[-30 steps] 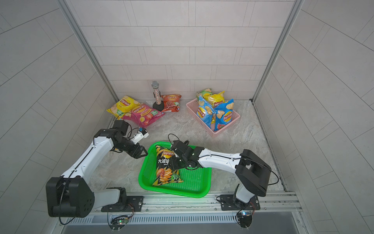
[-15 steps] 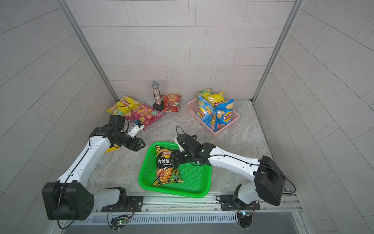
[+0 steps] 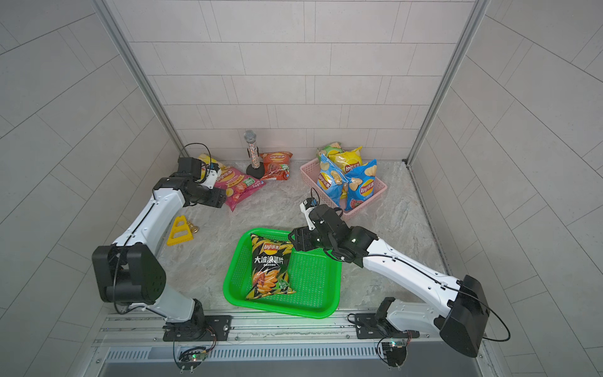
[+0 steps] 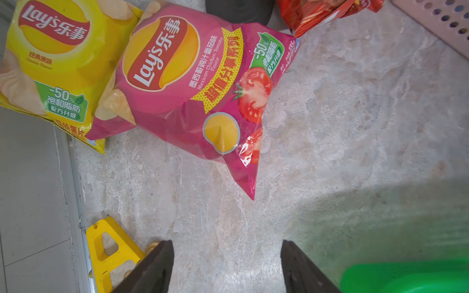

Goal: Put the potato chips into the basket
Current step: Pick up the potato chip from the center of the board.

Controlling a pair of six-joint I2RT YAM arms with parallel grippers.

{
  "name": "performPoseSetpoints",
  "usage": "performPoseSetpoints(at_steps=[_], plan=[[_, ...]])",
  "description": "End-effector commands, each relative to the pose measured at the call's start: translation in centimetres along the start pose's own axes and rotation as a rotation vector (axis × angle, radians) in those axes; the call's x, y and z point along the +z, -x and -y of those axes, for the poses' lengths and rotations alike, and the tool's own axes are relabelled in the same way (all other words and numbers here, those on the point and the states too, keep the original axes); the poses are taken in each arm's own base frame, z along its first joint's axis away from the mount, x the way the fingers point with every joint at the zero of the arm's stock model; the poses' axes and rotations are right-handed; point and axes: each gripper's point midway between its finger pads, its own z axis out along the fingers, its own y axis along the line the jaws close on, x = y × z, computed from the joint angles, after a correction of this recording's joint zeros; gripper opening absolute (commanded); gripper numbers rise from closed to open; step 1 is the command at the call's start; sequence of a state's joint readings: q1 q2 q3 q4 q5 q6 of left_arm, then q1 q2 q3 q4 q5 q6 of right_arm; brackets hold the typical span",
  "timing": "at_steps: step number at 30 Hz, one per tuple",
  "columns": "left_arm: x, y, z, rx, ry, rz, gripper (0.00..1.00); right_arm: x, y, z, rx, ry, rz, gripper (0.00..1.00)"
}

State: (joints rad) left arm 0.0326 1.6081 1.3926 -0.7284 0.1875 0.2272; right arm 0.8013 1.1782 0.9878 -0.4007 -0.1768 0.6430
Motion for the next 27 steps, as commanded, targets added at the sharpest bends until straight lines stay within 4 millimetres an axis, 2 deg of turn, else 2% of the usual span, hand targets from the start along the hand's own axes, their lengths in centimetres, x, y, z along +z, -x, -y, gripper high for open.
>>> performPoseSetpoints(at_steps=[1, 6, 13, 18, 27], plan=[[0.9, 1.7, -1.0, -0.035, 0.025, 0.024, 0.73, -0.3, 0.0, 1.6, -0.005, -0.049, 0.017, 0.73], [3.6, 2.2, -0.4, -0.035, -0.024, 0.017, 0.72, -0.4, 0.2, 2.1, 0.018, -0.050, 0.017, 0.73], [6.9, 2.1, -0.2, 0.001, 0.008, -0.038, 0.72, -0.6, 0.3, 2.8, 0.032, -0.063, 0.027, 0.73], [8.1, 1.9, -0.1, 0.025, 0.036, -0.054, 0.71, -0.7, -0.1, 3.2, 0.045, -0.070, 0.027, 0.73], [9.3, 1.2, -0.6, 0.030, 0.070, -0.082, 0.63, -0.9, -0.2, 3.4, 0.053, -0.071, 0.037, 0.73]])
